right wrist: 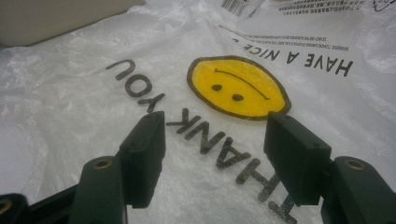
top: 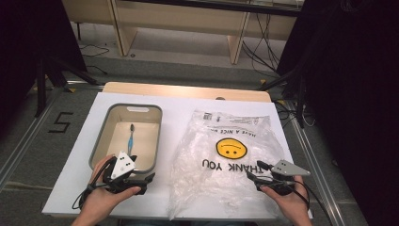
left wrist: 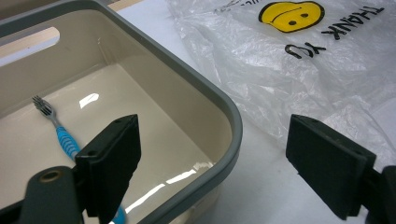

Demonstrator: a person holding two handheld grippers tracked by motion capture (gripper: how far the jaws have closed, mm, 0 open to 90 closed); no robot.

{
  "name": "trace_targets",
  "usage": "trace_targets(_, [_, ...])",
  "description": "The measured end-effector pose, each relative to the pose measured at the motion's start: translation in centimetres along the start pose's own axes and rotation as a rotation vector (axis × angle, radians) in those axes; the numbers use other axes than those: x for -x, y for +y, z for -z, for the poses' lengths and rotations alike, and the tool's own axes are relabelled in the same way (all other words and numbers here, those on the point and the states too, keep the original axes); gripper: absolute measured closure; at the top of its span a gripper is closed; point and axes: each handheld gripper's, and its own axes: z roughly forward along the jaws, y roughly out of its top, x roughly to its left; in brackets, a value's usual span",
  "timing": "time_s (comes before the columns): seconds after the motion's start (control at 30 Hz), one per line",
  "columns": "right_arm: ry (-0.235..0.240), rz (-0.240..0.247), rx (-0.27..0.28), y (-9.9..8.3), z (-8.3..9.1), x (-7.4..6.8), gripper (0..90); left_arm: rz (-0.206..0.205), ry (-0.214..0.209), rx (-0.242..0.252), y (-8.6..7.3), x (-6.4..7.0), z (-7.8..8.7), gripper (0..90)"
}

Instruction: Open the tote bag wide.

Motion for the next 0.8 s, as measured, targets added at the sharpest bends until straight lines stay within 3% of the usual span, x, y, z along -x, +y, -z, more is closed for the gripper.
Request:
trace_targets(0.1, [0.002,0.007,-0.005,0.1,0.0,-0.1,39.9,0.006,-0.023,0.011,-0.1,0.1,-0.2,18.6])
trace_targets(0.4, [0.023,0.026,-0.012,0.3,-0.1,-0.5,41.4,-0.010,-0.016,0.016,0.4,0.8,0.0,20.4])
trace_targets(0.53, [0.056,0.041,-0.024,0.5,-0.3,-0.9,42.0,-0.011,-0.054,0.019,0.5,1.4,-0.3,21.7])
trace_targets(0.8, [0.138,0.074,-0.054,0.7,-1.2,-2.2,42.2,-0.027,-0.072,0.025,0.9,2.3,-0.4,22.9])
